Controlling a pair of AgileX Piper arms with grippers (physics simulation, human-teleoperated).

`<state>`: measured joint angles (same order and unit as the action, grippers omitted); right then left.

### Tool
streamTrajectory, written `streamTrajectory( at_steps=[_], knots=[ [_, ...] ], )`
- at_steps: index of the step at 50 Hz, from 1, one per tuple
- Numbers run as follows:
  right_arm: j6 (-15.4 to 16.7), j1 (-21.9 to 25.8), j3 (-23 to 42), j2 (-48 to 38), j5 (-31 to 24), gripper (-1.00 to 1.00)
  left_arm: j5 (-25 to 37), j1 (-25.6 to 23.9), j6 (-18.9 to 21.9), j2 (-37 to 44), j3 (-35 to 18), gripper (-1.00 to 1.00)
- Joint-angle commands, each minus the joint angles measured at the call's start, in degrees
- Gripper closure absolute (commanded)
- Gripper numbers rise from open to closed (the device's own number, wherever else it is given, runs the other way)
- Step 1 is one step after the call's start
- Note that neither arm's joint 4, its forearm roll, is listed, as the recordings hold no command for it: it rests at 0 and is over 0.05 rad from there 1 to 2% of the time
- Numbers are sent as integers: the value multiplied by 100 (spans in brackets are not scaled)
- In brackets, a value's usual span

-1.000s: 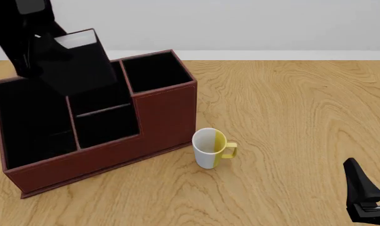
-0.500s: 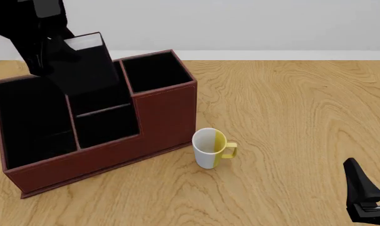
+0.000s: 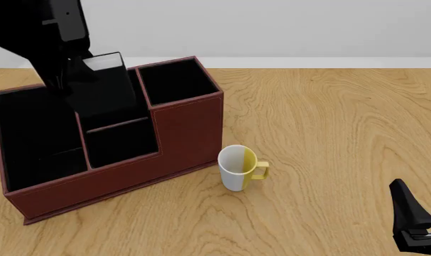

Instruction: Pick up the book and place it in the front compartment of the caddy.

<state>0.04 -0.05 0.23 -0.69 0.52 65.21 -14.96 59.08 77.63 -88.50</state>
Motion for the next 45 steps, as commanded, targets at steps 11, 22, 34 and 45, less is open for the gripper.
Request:
streamTrajectory(
  at_steps=[11, 22, 34, 45],
  knots=[
    [0, 0, 0, -2, 0, -100, -533, 183, 290, 73, 371, 100],
    [-1, 0, 0, -1, 0, -100, -790, 289, 462, 72, 617, 100],
    [-1, 0, 0, 0, 0, -100, -917, 274, 410, 140, 642, 100],
    [0, 0, 0, -1, 0, -100, -1050, 345, 445, 212, 644, 100]
  ],
)
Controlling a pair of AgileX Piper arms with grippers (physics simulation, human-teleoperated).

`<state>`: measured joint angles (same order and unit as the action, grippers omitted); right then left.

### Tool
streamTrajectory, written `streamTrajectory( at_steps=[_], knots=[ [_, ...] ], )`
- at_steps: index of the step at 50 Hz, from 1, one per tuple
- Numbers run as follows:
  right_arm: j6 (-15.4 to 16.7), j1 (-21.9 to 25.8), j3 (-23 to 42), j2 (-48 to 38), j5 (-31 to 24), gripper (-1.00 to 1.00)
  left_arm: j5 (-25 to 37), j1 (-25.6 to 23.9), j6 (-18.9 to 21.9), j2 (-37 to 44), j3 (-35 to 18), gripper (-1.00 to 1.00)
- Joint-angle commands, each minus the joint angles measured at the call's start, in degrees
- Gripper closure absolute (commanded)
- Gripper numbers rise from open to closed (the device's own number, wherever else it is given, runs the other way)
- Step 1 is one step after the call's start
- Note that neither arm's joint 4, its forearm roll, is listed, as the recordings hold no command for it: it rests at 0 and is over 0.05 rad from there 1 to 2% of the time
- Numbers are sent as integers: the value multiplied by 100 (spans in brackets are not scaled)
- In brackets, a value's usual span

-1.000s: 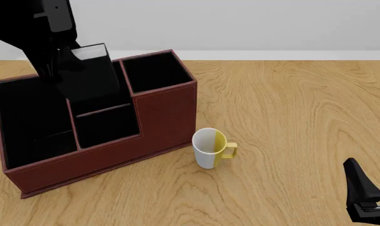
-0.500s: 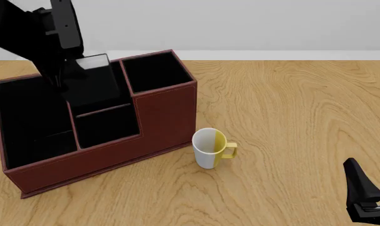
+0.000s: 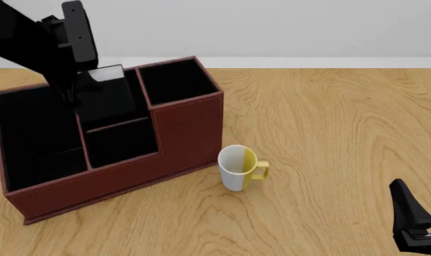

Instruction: Pick up the book and place it in the front compartment of the caddy.

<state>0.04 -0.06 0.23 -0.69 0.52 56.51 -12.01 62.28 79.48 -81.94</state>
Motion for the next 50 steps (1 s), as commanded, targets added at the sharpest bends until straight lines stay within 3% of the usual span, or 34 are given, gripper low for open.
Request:
streamTrajectory(
  at_steps=[1, 50],
  knots=[
    [1, -1, 0, -1, 0, -100, -192, 51, 127, 26, 8, 100],
    [0, 0, 0, 0, 0, -100, -649, 94, -5, 269, 256, 100]
  ],
)
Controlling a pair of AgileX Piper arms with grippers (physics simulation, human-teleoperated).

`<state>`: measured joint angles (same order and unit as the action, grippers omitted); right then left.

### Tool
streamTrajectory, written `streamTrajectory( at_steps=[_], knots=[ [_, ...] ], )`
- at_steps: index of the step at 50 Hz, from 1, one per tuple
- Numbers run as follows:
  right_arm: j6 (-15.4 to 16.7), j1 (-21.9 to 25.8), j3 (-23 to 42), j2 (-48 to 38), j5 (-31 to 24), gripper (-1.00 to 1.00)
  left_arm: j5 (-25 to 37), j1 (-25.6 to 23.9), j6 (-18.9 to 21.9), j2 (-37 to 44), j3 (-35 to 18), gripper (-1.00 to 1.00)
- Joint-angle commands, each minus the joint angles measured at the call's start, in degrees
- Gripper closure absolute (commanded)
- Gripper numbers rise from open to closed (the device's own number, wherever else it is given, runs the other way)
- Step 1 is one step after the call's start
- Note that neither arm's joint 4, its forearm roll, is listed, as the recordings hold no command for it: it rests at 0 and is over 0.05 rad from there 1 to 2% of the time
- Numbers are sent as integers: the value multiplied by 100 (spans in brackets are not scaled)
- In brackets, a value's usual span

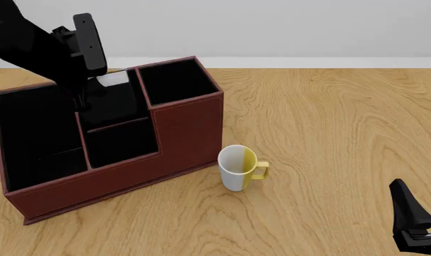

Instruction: Pick up the book and place it in the front compartment of the caddy.

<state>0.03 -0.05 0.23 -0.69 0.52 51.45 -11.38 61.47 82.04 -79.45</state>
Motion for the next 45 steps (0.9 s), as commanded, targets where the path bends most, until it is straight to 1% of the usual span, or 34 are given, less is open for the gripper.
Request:
streamTrajectory(
  at_steps=[1, 7, 9, 14, 16, 30, 45],
  knots=[
    [2, -1, 0, 2, 0, -100, -171, 50, 90, 17, 21, 100],
    [-1, 1, 0, 0, 0, -100, -239, 35, 65, 5, 97, 100],
    [0, -1, 0, 0, 0, -100, -211, -30, -43, 9, 46, 100],
    [-1, -1, 0, -2, 0, -100, -319, 49, 48, 41, 148, 100],
    [-1, 1, 0, 0, 0, -100, -308, 1, -11, 39, 139, 100],
    [2, -1, 0, -1, 0, -100, -413, 11, -44, 79, 234, 100],
    [0, 1, 0, 0, 0, -100, -539, 105, 48, 110, 318, 100]
  ],
)
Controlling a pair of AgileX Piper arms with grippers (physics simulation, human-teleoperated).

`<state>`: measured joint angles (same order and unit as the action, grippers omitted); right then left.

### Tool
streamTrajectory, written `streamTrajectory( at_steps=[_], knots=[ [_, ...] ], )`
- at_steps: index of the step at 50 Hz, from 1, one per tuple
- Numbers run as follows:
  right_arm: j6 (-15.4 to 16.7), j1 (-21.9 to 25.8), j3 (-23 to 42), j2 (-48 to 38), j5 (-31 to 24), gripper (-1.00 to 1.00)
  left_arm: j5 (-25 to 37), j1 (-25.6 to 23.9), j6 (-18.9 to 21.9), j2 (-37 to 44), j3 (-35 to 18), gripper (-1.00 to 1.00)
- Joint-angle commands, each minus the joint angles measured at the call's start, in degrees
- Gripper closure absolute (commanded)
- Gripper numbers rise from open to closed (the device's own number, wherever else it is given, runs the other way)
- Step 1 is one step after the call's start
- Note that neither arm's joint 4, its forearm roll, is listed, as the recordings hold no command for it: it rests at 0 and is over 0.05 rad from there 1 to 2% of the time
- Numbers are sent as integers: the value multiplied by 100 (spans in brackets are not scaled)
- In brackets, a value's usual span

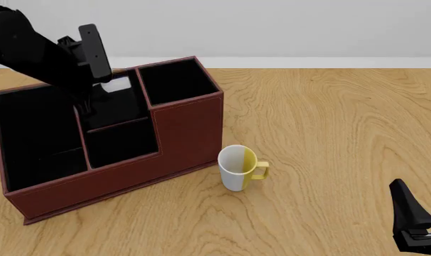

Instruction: Pick up the book and place it in the front compartment of the caddy.

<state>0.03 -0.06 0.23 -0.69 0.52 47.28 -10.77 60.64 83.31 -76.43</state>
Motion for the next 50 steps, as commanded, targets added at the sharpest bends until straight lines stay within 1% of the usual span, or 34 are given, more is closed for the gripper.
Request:
streamTrajectory(
  at_steps=[1, 26, 47, 50],
  knots=[
    [0, 1, 0, 0, 0, -100, -157, 79, 166, -2, 29, 100],
    [0, 0, 0, 2, 0, -100, -357, -47, -31, 136, 225, 100],
    [0, 0, 0, 0, 0, -100, -767, 99, 66, 263, 531, 100],
    [1, 0, 0, 0, 0, -100, -805, 72, 27, 270, 564, 100]
  ],
)
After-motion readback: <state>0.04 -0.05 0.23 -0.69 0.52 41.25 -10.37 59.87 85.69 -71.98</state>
